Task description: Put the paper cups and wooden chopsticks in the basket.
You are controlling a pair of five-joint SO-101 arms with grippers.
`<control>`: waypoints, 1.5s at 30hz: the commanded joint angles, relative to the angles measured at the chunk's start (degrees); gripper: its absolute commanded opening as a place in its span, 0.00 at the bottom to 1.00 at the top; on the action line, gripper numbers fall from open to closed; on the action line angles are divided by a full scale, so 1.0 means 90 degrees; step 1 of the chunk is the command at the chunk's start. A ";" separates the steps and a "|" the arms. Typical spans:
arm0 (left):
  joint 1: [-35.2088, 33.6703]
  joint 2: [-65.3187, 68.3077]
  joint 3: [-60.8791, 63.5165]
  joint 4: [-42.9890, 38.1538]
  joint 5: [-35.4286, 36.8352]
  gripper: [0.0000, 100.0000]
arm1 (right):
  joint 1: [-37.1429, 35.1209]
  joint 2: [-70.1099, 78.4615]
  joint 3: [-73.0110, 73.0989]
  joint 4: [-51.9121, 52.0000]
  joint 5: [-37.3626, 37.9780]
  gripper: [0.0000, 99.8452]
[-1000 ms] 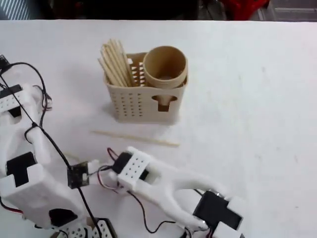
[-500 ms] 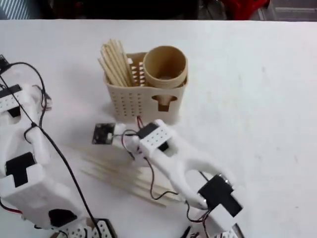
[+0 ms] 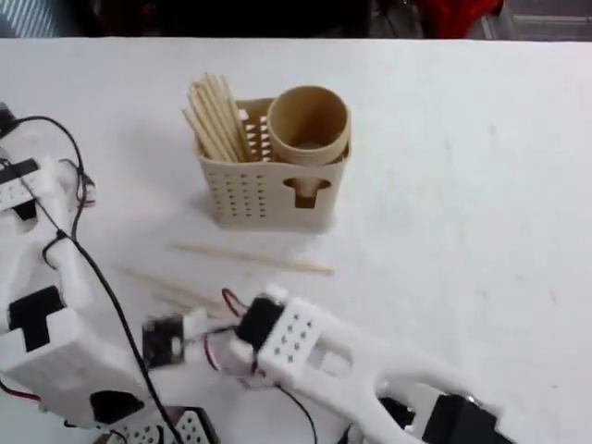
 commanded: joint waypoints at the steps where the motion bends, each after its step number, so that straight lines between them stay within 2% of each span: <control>1: -0.0024 -0.0024 -0.0029 -0.0098 0.0049 0.13 | -0.0728 -0.0190 0.0088 -0.0220 -0.0020 0.04; 5: -0.0024 -0.0024 -0.0029 -0.0098 0.0049 0.13 | -0.0708 0.0493 0.0010 -0.0337 0.0371 0.04; 9: -0.0044 -0.0024 -0.0029 -0.0098 0.0049 0.13 | -0.0698 0.1333 -0.0283 -0.0708 0.0371 0.04; 10: -0.0112 -0.0024 -0.0078 -0.0068 0.0049 0.13 | -0.0689 0.1509 -0.0322 -0.0835 0.0156 0.04; 13: -0.0484 -0.0073 -0.0293 -0.0078 0.0049 0.13 | -0.0650 0.1812 -0.0313 -0.1070 -0.0508 0.03; 17: -0.1529 0.0190 -0.1182 0.0049 0.0049 0.13 | -0.0425 0.1832 -0.0274 -0.1079 -0.0567 0.03; 22: -0.2613 0.0884 -0.2735 0.0645 -0.0264 0.13 | -0.0044 0.1832 -0.0293 -0.1079 -0.0733 0.03; 30: -0.4059 0.2320 -0.5880 0.1582 -0.0400 0.13 | 0.0005 0.1851 -0.0332 -0.1167 -0.0977 0.03; 39: -0.4596 0.4205 -0.9485 0.2921 -0.0420 0.13 | 0.0112 0.1910 -0.0361 -0.1734 -0.0928 0.03; 45: -0.4567 0.5045 -1.1077 0.3536 -0.0420 0.13 | 0.0972 0.1910 -0.0400 -0.2007 -0.0918 0.03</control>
